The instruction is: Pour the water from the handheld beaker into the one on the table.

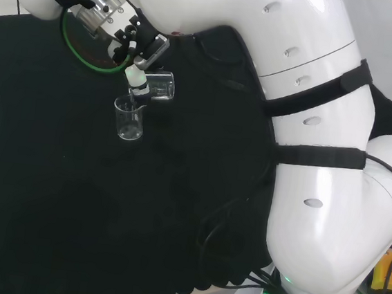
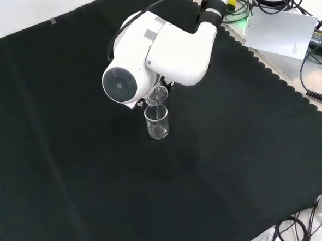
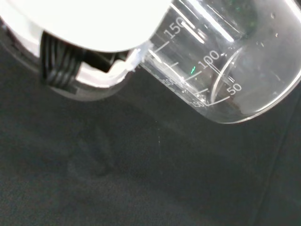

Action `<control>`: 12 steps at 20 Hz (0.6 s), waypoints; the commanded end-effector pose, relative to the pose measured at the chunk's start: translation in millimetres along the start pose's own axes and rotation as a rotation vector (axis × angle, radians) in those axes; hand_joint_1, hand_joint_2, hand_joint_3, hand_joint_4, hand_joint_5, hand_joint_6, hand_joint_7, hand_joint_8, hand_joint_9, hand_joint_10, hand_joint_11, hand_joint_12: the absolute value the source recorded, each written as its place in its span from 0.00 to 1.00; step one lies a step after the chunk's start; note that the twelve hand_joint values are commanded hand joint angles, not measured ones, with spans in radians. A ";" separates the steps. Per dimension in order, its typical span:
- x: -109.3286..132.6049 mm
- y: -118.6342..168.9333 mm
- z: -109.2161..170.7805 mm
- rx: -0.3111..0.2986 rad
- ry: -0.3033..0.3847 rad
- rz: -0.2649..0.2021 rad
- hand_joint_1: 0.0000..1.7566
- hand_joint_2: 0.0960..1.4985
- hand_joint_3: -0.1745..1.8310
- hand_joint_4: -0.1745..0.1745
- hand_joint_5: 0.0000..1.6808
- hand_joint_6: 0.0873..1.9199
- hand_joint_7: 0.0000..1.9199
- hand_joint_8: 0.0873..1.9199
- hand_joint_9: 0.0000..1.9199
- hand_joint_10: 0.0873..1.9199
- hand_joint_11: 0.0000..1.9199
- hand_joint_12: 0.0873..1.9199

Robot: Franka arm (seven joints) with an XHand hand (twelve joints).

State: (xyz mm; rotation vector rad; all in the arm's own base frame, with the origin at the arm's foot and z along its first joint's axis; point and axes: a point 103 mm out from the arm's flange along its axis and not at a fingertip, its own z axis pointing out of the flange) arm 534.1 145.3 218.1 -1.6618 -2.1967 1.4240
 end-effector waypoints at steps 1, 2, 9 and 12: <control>1.9 -0.5 -2.0 0.005 -0.007 0.003 0.66 0.37 0.43 0.84 0.81 0.24 0.77 0.11 0.75 0.01 0.55 0.46; 2.4 -0.6 -2.6 0.006 -0.007 0.002 0.66 0.37 0.43 0.84 0.81 0.24 0.77 0.11 0.75 0.01 0.55 0.46; 5.6 0.0 -6.2 0.022 -0.017 0.006 0.66 0.37 0.43 0.84 0.81 0.25 0.76 0.11 0.75 0.01 0.55 0.46; 8.5 1.0 -8.5 0.028 -0.025 0.006 0.66 0.37 0.43 0.84 0.81 0.25 0.76 0.11 0.75 0.01 0.55 0.46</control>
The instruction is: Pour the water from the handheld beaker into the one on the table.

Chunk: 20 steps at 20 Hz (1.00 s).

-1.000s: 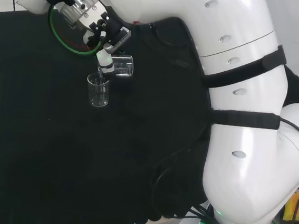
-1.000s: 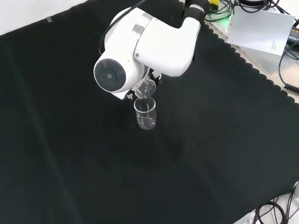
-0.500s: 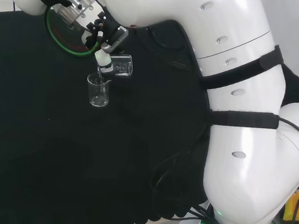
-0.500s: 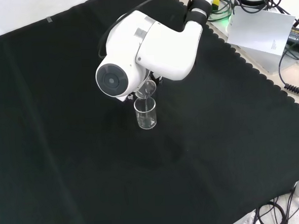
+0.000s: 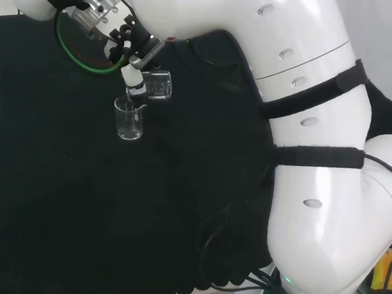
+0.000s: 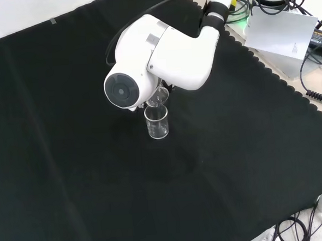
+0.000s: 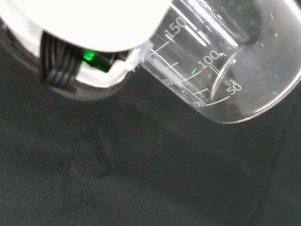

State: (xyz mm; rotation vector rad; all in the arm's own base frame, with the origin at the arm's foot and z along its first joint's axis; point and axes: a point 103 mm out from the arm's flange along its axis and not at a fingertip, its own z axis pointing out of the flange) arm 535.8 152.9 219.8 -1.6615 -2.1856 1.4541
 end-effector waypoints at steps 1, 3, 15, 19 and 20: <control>4.6 0.8 -2.3 0.014 -0.011 0.000 0.66 0.37 0.43 0.84 0.81 0.25 0.76 0.11 0.75 0.01 0.55 0.46; 4.9 0.9 -2.1 0.015 -0.015 0.000 0.66 0.37 0.43 0.84 0.81 0.25 0.76 0.11 0.75 0.01 0.55 0.46; 4.0 0.9 -3.5 0.031 -0.036 0.006 0.66 0.36 0.43 0.84 0.80 0.25 0.76 0.11 0.75 0.01 0.55 0.46; 5.3 0.3 -4.8 0.035 -0.043 0.010 0.66 0.36 0.43 0.85 0.80 0.25 0.76 0.11 0.75 0.01 0.55 0.46; 5.2 0.3 -4.9 0.035 -0.042 0.010 0.66 0.36 0.43 0.85 0.80 0.25 0.76 0.11 0.75 0.01 0.55 0.46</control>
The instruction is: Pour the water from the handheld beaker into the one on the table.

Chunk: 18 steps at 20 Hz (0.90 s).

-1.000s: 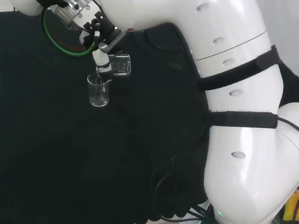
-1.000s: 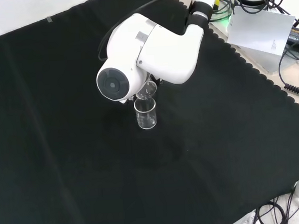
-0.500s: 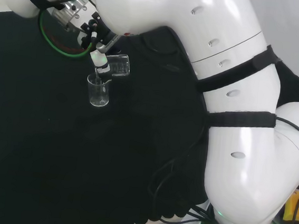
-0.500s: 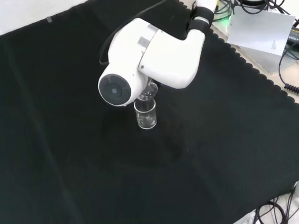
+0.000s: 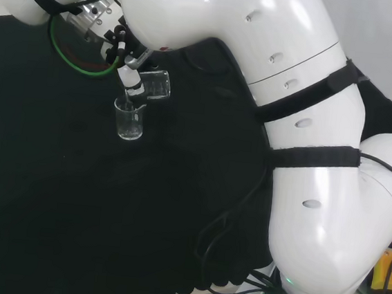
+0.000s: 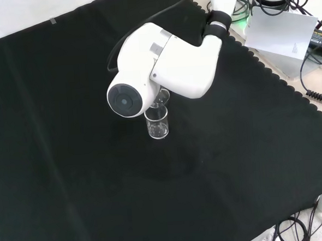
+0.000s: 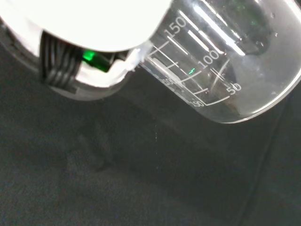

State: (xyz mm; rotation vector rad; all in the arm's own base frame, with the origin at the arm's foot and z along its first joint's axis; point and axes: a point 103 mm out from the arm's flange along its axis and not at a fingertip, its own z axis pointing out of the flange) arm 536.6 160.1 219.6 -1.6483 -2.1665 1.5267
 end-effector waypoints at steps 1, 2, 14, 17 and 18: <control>-0.2 -0.4 0.1 0.006 -0.003 0.001 0.66 0.36 0.43 0.85 0.80 0.25 0.76 0.11 0.75 0.01 0.55 0.46; -1.0 -0.3 0.3 0.005 -0.001 0.000 0.66 0.36 0.43 0.85 0.80 0.25 0.76 0.11 0.75 0.01 0.55 0.46; -3.2 -1.5 -2.4 0.034 -0.009 0.005 0.66 0.36 0.44 0.85 0.80 0.25 0.76 0.12 0.75 0.01 0.55 0.46; -2.5 -2.1 -2.8 0.036 -0.016 0.011 0.66 0.36 0.44 0.85 0.80 0.25 0.76 0.12 0.75 0.01 0.55 0.46; -2.6 -2.2 -2.7 0.038 -0.017 0.011 0.66 0.36 0.44 0.85 0.80 0.25 0.76 0.12 0.75 0.01 0.55 0.46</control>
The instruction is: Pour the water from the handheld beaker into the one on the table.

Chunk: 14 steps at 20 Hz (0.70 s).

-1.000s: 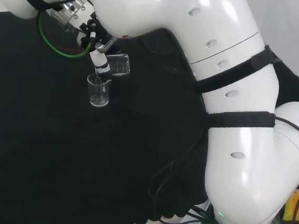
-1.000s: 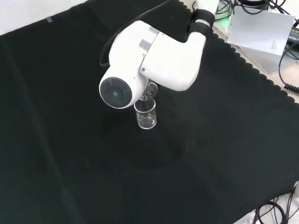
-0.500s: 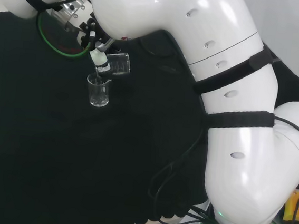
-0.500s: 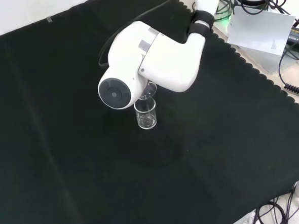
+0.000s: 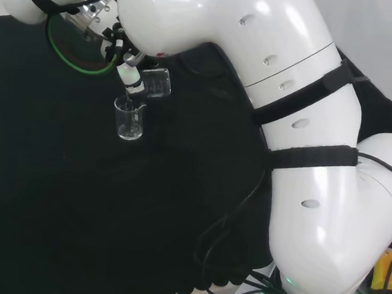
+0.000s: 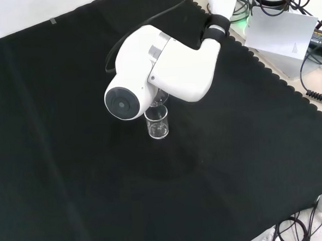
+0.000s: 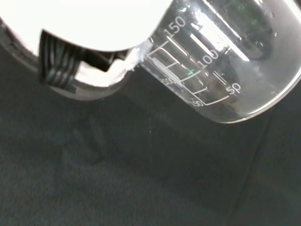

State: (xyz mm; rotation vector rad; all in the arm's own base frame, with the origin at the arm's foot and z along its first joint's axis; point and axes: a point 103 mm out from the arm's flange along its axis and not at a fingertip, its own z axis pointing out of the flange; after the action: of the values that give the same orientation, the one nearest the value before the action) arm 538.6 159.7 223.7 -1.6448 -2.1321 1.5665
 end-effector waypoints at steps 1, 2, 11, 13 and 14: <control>0.1 -0.7 0.4 0.007 -0.006 0.002 0.66 0.36 0.44 0.85 0.80 0.26 0.76 0.12 0.75 0.01 0.55 0.46; -0.1 -0.8 0.5 0.008 -0.007 0.004 0.66 0.36 0.44 0.85 0.80 0.26 0.76 0.12 0.75 0.01 0.55 0.46; -0.3 -2.3 0.3 0.011 -0.012 0.008 0.66 0.36 0.44 0.85 0.80 0.26 0.76 0.12 0.75 0.01 0.55 0.46; -0.2 -2.5 0.2 0.010 -0.011 0.008 0.66 0.36 0.44 0.85 0.80 0.26 0.76 0.12 0.75 0.01 0.55 0.46; -0.2 -2.6 0.1 0.009 -0.010 0.007 0.66 0.36 0.44 0.85 0.80 0.26 0.76 0.12 0.75 0.01 0.55 0.46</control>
State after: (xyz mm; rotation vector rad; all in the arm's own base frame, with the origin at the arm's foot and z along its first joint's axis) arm 537.2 159.6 225.5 -1.6474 -2.1221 1.5899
